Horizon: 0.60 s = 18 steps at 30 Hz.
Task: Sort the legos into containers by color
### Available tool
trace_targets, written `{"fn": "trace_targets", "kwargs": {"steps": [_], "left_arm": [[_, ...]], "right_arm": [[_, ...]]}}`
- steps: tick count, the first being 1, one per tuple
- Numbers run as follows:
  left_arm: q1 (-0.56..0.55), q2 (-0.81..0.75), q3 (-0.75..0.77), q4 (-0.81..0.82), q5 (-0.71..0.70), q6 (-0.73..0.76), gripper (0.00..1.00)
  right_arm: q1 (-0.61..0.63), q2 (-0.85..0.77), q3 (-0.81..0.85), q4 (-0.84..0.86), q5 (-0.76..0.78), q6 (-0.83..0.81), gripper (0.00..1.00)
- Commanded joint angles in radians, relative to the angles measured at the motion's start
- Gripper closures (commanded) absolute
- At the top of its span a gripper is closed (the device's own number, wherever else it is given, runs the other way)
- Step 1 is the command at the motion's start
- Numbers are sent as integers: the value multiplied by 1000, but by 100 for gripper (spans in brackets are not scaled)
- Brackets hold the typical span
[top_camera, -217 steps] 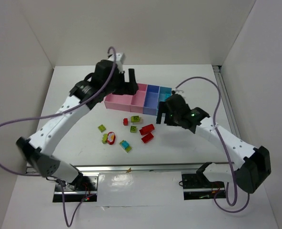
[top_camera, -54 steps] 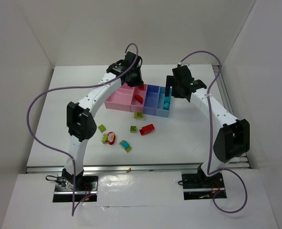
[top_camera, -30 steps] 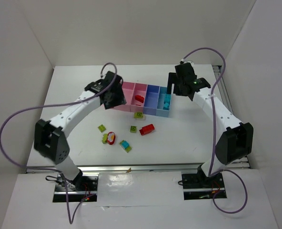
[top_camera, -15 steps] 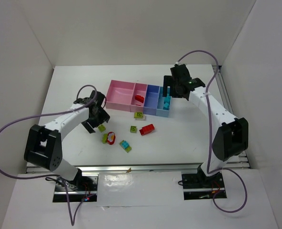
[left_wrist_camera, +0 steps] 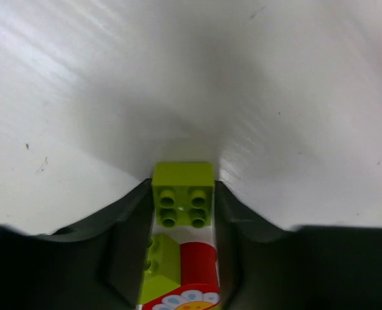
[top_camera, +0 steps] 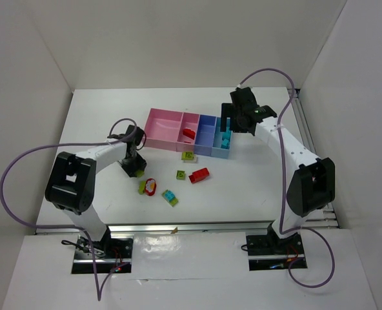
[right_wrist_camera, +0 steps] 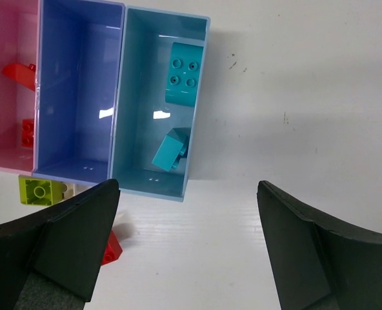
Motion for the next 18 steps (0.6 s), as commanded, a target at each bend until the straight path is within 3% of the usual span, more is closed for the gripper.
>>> {"fn": "trace_targets", "kwargs": {"steps": [1,3,7,9,10,18], "left_arm": [[7,12,45,14,-10,40,53],[-2,12,66,-9,-32,50,75],[-70,-66,168,-74,-127,145,82],[-80,-66,255,-84,-102,226,97],[-81,-48,293,-93,-83,242,100],[-81,211,681,-103,11,360,97]], "right_arm": [[6,9,25,27,23,-9,6],[6,9,25,27,23,-9,6],[6,9,25,37,58,-9,6],[6,9,25,37,58,-9,6],[6,9,25,46,58,-9,6],[17,-9,-1,82,87,1,6]]}}
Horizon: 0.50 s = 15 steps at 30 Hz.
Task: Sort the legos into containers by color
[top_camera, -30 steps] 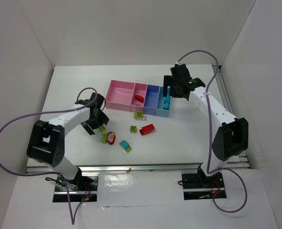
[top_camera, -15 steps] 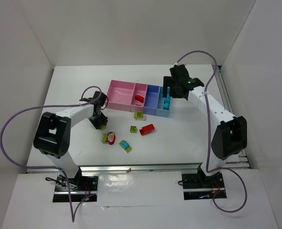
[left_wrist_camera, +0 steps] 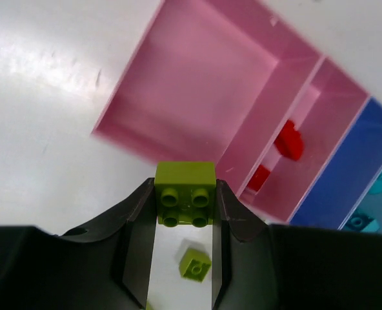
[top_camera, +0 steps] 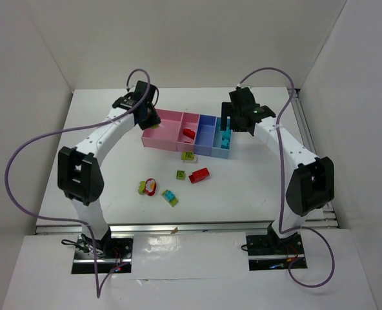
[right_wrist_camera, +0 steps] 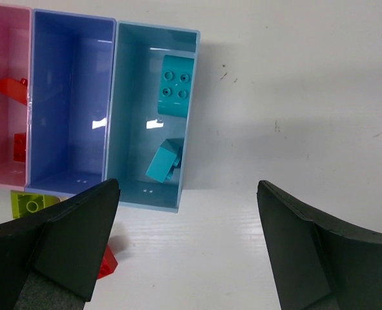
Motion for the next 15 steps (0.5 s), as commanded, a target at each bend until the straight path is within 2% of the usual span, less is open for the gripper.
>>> {"fn": "trace_targets", "kwargs": {"steps": [1,4,6,8,9,11,12,15], "left_arm": [[5,153,126,-13,43,104,97],[5,284,283,-57,43,152,95],[5,328,350,-76,69,171,90],[14,357,365,-76,93,171,67],[14,357,365,-76,114,171,41],[23,357,351,-76,124,171,19],[23,331,337,-76,124,171,16],[14,244,322,-106,104,181,19]], "right_arm": [[22,-31,3,53,53,5,6],[33,-86,-43,85,29,-28,6],[42,-114,-84,110,-29,-48,6],[65,-134,-111,110,-40,-32,6],[76,-134,-123,110,-40,3,6],[112,-134,-161,96,-31,28,6],[126,-134,-173,96,-31,51,6],[183,-134,-215,96,-49,60,6]]}}
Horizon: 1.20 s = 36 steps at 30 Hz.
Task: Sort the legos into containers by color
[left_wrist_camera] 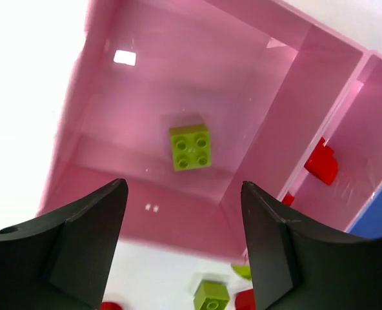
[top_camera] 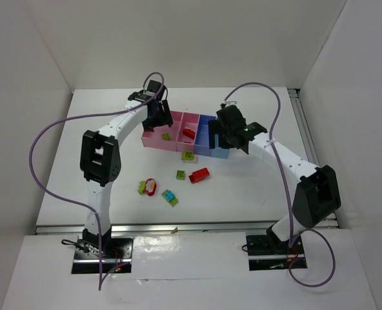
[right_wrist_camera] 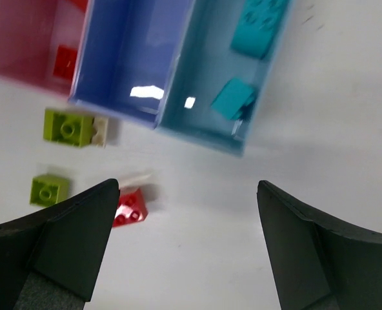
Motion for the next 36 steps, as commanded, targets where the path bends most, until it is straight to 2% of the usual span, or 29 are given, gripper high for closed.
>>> {"fn": "trace_targets", "kwargs": {"steps": [1,5,7,13,15,20,29,36], "left_arm": [[-9,-155,-32,-54,-49,25,19],[-25,-357,-233,-72,-102,-22,26],[-6,-473,-369,-83,-125,-63,26],[69,-664,-625,-101,-104,-120,26],[80,-684,-664,-101,-65,-102,24],[90,-705,-754,-124,-8,-103,21],[101,-704,-770,-115,-17,-94,21],[101,-686,-770,-115,-18,-94,22]], "right_arm": [[59,-24,-54,45,-53,46,6],[157,7,-64,93,-118,36,6],[197,30,-55,102,-109,5,6],[314,157,25,150,-165,-4,6],[355,224,65,150,-136,-4,6],[369,353,123,119,-145,40,10],[369,455,133,141,-121,69,17],[388,476,156,141,-69,88,45]]}}
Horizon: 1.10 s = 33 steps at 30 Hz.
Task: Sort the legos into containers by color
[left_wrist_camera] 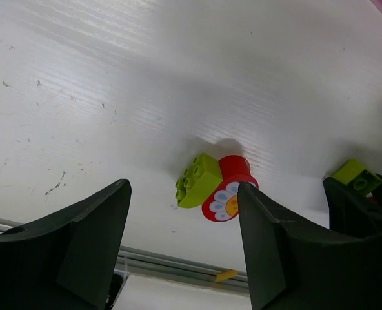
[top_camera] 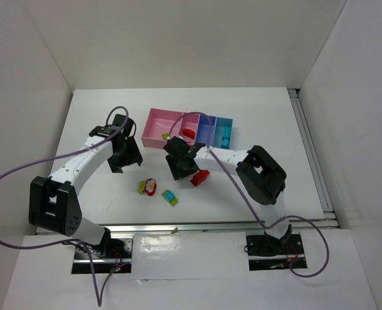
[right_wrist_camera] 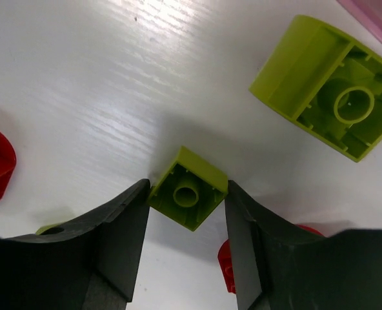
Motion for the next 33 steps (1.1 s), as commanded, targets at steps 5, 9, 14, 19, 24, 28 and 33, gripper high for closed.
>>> {"fn": "trace_targets", "kwargs": {"steps": [5,9,14,19,24,28,33], "left_arm": [[5,4,19,-3,3,0,22],[15,16,41,-3,-6,18,22],[24,25,53,-3,-6,40,22],[64,-18,19,-3,52,22,22],[73,-39,-2,6,107,21,22],[73,-39,9,6,107,31,22],[73,-28,30,6,118,41,22]], "right_arm": [[23,12,107,-4,66,2,55],[23,-32,166,-4,109,-23,59],[-1,-31,298,-34,155,-85,59],[-73,82,502,-25,169,-121,59],[-118,205,686,-25,128,-130,57],[-138,331,864,-16,91,-112,56],[-147,386,960,-27,106,-112,10]]}}
